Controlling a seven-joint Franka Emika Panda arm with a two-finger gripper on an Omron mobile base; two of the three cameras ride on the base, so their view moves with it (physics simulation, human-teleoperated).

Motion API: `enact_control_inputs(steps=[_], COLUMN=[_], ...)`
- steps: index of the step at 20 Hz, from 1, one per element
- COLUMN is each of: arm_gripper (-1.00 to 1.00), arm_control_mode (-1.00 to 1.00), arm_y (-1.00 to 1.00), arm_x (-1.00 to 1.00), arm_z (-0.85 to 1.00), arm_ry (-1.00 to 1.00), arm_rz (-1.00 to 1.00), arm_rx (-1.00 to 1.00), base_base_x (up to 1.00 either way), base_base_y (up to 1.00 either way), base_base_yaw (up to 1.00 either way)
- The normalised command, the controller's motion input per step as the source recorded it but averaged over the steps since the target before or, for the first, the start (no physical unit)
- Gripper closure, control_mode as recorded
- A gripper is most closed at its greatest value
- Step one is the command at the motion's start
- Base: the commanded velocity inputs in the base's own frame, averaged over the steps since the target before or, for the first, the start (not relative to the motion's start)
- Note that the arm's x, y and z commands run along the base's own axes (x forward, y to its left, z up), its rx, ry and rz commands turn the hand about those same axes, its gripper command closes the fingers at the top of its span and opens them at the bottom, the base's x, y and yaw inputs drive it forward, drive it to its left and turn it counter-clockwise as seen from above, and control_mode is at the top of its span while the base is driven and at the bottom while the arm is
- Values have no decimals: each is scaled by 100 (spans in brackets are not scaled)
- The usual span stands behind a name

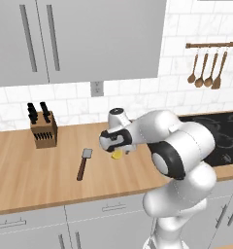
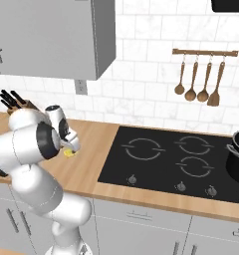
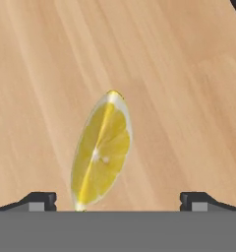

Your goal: Put the onion and lemon wedge in the pot. Retrieve the spatula and lightly stir the vegetables in the pot.

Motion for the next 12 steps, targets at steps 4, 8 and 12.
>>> enact_control_inputs(steps=[4, 8, 12], arm_gripper=[-100, -100, -100], arm_control_mode=[-100, -100, -100], arm_y=[0, 0, 0], arm_x=[36, 33, 2], arm_z=[-26, -34, -32], arm_ry=[1, 4, 5], arm_rz=[-5, -6, -7], arm_rx=[0, 0, 0], base_base_x=[0, 0, 0], base_base_y=[0, 0, 0], base_base_yaw=[0, 0, 0])
